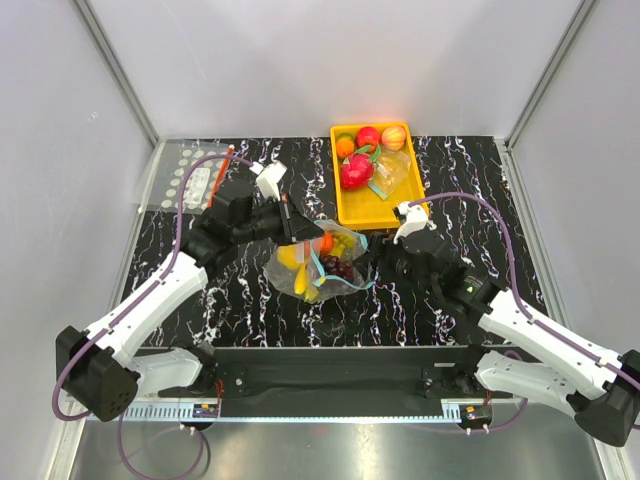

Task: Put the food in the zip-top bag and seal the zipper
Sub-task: Adjust the zipper food storage bag at the center of the board.

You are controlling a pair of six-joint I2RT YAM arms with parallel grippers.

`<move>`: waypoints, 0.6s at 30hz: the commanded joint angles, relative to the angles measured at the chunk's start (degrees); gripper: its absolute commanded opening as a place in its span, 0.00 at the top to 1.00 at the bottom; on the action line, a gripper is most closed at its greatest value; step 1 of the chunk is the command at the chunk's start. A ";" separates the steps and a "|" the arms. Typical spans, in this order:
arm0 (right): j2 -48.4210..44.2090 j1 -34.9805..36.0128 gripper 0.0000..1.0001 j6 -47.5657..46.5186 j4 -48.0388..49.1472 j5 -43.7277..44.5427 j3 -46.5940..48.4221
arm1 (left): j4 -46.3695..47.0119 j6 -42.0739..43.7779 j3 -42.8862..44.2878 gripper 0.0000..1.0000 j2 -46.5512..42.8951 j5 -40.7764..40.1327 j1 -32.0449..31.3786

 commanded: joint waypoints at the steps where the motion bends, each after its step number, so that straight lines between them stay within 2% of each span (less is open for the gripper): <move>1: 0.18 0.40 0.28 7.08 -10.28 2.84 2.39 | 2.28 1.13 0.69 1.00 -2.05 -1.78 0.13; 4: -0.34 0.40 0.33 11.30 -11.34 1.87 0.30 | 2.37 1.30 0.34 1.00 -2.23 -2.58 0.04; 11: 1.85 0.40 0.45 14.91 -4.68 2.48 -3.66 | 4.12 0.33 0.16 1.00 -1.88 -1.70 -0.05; 13: 3.43 0.40 0.51 15.61 -2.56 2.92 -4.89 | 4.12 0.42 0.08 1.00 -1.88 -1.79 0.04; 17: 7.73 0.31 0.55 16.75 0.34 3.36 -4.64 | 4.12 0.51 -0.01 1.00 -2.05 -1.96 -0.05; 18: 8.70 0.40 0.60 17.02 0.43 3.27 -4.38 | 4.04 0.51 -0.19 1.00 -2.05 -1.96 -0.05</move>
